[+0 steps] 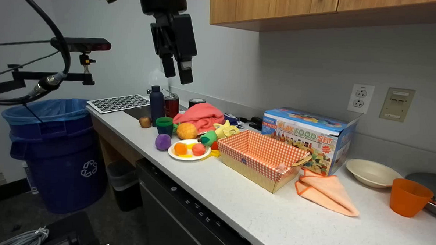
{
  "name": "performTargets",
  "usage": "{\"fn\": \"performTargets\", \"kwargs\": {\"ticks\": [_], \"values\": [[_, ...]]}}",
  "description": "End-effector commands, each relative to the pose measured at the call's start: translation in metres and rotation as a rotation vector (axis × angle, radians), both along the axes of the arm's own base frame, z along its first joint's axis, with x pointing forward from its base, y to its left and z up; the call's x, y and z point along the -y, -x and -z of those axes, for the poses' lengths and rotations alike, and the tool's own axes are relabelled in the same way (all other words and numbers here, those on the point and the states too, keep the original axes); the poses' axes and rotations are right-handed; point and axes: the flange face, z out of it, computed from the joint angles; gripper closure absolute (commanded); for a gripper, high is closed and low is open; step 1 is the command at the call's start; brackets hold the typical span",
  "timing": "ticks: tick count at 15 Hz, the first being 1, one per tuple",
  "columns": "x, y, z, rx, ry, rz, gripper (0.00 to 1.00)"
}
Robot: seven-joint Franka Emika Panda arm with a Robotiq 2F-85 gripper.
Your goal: Pick up the plush toys from the countertop and put them in the basket.
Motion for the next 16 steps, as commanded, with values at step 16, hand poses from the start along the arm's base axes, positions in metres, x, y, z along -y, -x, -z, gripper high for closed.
{"fn": "performTargets", "kwargs": {"ticks": [16], "values": [[-0.066, -0.062, -0.051, 0.035, 0.057, -0.085, 0.0]]}}
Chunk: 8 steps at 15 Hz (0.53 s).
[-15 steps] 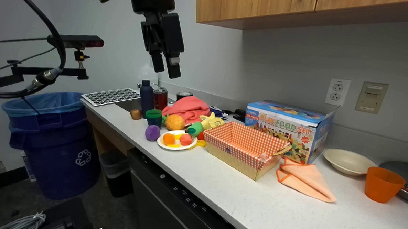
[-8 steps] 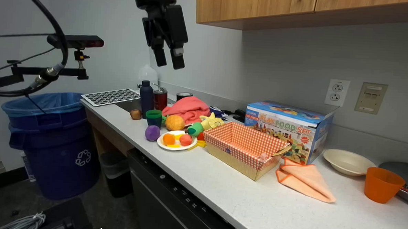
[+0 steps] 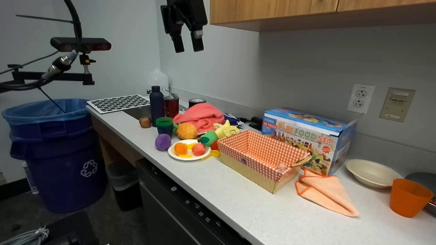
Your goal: Pick up the plush toys from the countertop and put them in the basket.
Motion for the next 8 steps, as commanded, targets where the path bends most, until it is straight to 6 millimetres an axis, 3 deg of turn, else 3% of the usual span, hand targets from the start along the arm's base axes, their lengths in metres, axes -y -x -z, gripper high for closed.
{"fn": "performTargets", "kwargs": {"ticks": [1, 3, 8], "values": [[0.0, 0.0, -0.001, -0.001, 0.0, 0.0, 0.0], [-0.022, -0.011, -0.005, -0.015, 0.014, -0.056, 0.0], [-0.097, -0.072, 0.049, -0.002, -0.019, -0.285, 0.0]]}}
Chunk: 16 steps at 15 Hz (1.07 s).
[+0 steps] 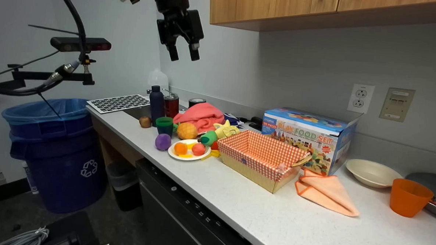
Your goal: Pick up the plush toys from the countertop and put them in the basket.
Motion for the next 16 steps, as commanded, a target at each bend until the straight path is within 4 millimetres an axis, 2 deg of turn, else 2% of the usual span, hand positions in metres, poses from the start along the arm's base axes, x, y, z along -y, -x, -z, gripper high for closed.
{"fn": "performTargets", "kwargs": {"ticks": [1, 4, 6, 7, 9, 14, 16], "values": [[-0.053, -0.057, 0.04, 0.004, -0.044, -0.166, 0.0], [-0.087, -0.095, 0.079, -0.018, -0.071, -0.255, 0.0], [-0.096, -0.111, 0.096, -0.056, -0.072, -0.272, 0.0], [-0.086, -0.087, 0.092, -0.034, -0.052, -0.239, 0.0], [-0.093, -0.103, 0.106, -0.054, -0.061, -0.249, 0.0], [-0.092, -0.116, 0.106, -0.059, -0.056, -0.25, 0.0], [-0.087, -0.133, 0.122, -0.084, -0.073, -0.266, 0.0]]}}
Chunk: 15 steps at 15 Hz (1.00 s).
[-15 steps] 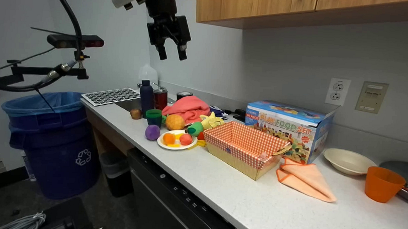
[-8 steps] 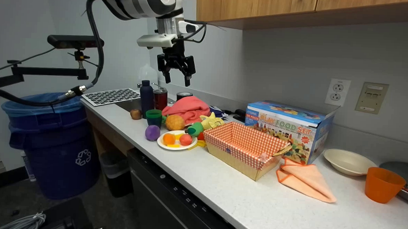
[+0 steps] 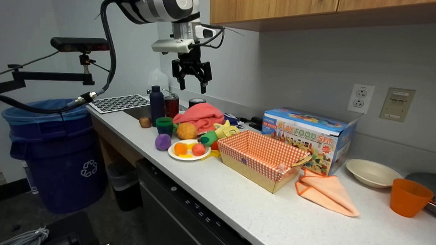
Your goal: Pick up the plush toys from the countertop and put them in the basket.
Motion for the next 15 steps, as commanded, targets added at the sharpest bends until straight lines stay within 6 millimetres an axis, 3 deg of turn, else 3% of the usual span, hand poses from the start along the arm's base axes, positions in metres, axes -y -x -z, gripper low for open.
{"fn": "performTargets", "kwargs": {"ticks": [1, 7, 15], "values": [[0.004, -0.028, 0.022, -0.045, -0.007, -0.027, 0.0], [-0.013, -0.08, 0.096, -0.134, 0.002, -0.147, 0.0], [-0.033, -0.121, 0.16, -0.222, 0.004, -0.222, 0.0]]}}
